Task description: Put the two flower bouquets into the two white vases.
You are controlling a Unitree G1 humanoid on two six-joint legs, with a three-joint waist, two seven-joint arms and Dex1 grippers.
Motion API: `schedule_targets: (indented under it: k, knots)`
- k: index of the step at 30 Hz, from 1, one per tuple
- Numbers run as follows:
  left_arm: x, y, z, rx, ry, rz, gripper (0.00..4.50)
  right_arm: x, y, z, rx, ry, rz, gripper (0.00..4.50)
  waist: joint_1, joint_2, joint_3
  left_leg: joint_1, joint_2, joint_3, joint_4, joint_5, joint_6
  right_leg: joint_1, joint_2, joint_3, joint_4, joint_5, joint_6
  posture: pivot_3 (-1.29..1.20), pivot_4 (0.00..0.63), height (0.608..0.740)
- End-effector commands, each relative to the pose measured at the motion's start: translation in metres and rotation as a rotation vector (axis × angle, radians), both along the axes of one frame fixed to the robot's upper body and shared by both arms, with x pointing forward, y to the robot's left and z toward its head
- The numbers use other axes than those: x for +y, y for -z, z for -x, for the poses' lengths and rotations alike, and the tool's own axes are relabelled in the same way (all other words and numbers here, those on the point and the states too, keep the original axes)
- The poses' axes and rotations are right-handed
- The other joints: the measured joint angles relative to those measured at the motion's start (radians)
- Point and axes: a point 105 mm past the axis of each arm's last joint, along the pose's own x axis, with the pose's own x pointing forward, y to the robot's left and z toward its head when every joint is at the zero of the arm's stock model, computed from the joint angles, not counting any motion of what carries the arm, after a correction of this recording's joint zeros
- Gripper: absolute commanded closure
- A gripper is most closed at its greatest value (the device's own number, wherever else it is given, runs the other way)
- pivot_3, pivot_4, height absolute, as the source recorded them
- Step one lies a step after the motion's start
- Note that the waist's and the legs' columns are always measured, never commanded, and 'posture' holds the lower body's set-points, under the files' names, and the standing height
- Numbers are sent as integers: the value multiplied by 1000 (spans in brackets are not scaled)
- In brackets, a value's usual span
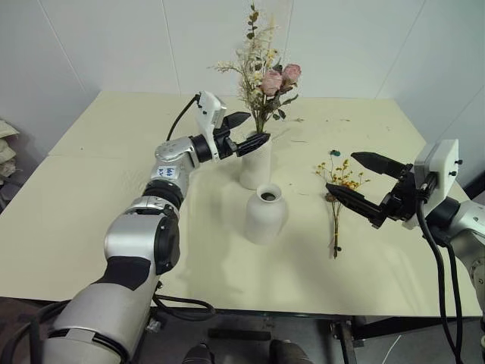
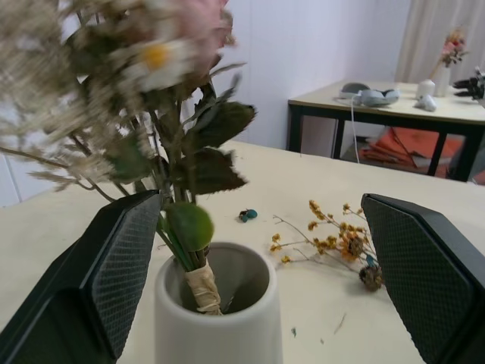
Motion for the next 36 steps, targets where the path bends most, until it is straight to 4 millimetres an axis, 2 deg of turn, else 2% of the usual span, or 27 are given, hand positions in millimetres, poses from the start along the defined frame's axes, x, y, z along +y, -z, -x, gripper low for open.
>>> schedule_targets:
  k: [1, 4, 11, 15, 19, 23, 27, 36]
  knots:
    - [22, -11, 12, -86, 67, -73, 7, -3, -6, 6, -18, 14, 39, 0, -1, 0, 0, 0, 0, 0, 0, 0, 0, 0, 0, 0, 0, 0, 0, 0, 150, 740]
    - [47, -9, 27, -100, 165, -116, 7, -7, -1, 2, 33, 55, 48, 0, -10, 0, 0, 0, 0, 0, 0, 0, 0, 0, 0, 0, 0, 0, -1, 0, 150, 740]
    - [84, -3, 55, -100, 327, -146, 7, -19, 6, -4, 119, 150, 66, 0, -9, 0, 0, 0, 0, 0, 0, 0, 0, 0, 0, 0, 2, -1, -2, 0, 150, 740]
    - [98, 2, 69, -84, 362, -143, 7, -34, 21, -14, 204, 277, 111, 0, -13, 1, 0, 1, 0, -1, 0, 0, 0, 0, 0, 0, 3, -1, -2, 0, 150, 740]
    - [122, 4, 92, -59, 391, -140, 7, -36, 38, -20, 328, 373, 108, 0, -27, 1, 0, 1, 1, -1, 0, 0, 1, 0, 0, 0, 4, -1, -3, 0, 150, 740]
    - [142, 7, 100, -41, 349, -159, 7, -40, 56, -27, 474, 457, 122, 0, -27, 1, 0, 2, 1, -1, 0, 0, 1, -1, 0, 0, 6, -2, -4, 0, 150, 740]
    - [151, 6, 105, -34, 340, -161, 7, -49, 73, -34, 636, 558, 147, 0, -25, 1, 0, 4, 1, -1, 0, 1, 1, 0, 0, 0, 7, -3, -7, 0, 150, 740]
    - [160, 11, 115, -28, 337, -159, 7, -35, 86, -53, 821, 591, 183, 0, -26, 1, 0, 2, 1, -1, -1, 0, 2, -2, 0, 0, 6, -3, -7, 0, 150, 740]
